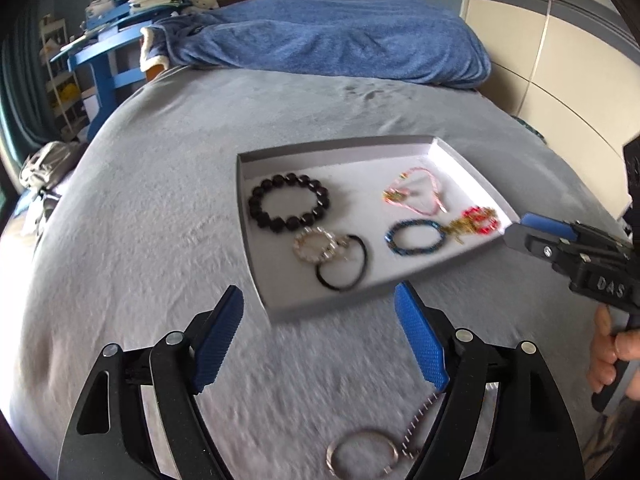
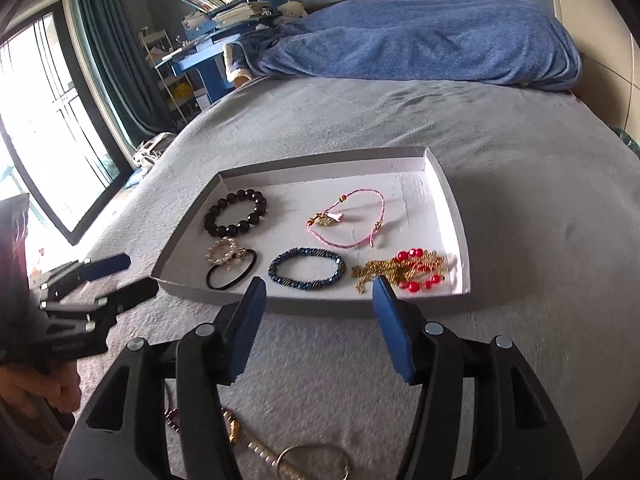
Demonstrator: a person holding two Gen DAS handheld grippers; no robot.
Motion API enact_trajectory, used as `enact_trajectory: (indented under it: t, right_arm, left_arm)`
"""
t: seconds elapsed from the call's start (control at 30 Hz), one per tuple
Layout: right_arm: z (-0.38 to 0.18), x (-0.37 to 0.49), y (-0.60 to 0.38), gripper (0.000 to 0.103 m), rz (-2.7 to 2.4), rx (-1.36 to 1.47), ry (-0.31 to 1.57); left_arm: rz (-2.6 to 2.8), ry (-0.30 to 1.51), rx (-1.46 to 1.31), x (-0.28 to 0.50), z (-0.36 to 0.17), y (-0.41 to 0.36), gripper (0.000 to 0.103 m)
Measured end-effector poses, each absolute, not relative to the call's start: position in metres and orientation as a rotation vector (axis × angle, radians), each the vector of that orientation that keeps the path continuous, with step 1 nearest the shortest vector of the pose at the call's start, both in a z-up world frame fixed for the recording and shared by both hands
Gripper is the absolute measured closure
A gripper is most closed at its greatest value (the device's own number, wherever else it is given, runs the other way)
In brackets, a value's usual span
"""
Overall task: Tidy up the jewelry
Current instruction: 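Withdraw both tools from the tray toward the remaining bracelets, then grasp the dark red bead bracelet with the left tool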
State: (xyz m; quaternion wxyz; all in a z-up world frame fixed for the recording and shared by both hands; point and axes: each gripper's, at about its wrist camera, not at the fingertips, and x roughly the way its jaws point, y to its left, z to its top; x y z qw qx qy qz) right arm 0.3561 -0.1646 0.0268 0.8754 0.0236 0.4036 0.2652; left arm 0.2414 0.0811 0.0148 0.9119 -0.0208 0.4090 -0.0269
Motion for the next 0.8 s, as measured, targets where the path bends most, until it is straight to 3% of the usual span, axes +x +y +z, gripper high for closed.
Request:
enact_trajectory:
  t: [0.8]
  right_arm:
    - [0.002,0.317,-0.202,0.034,0.469,0.134,0.905]
  left_arm:
    - [-0.262,0.893,0.241,0.179,-0.025,0.010,0.024]
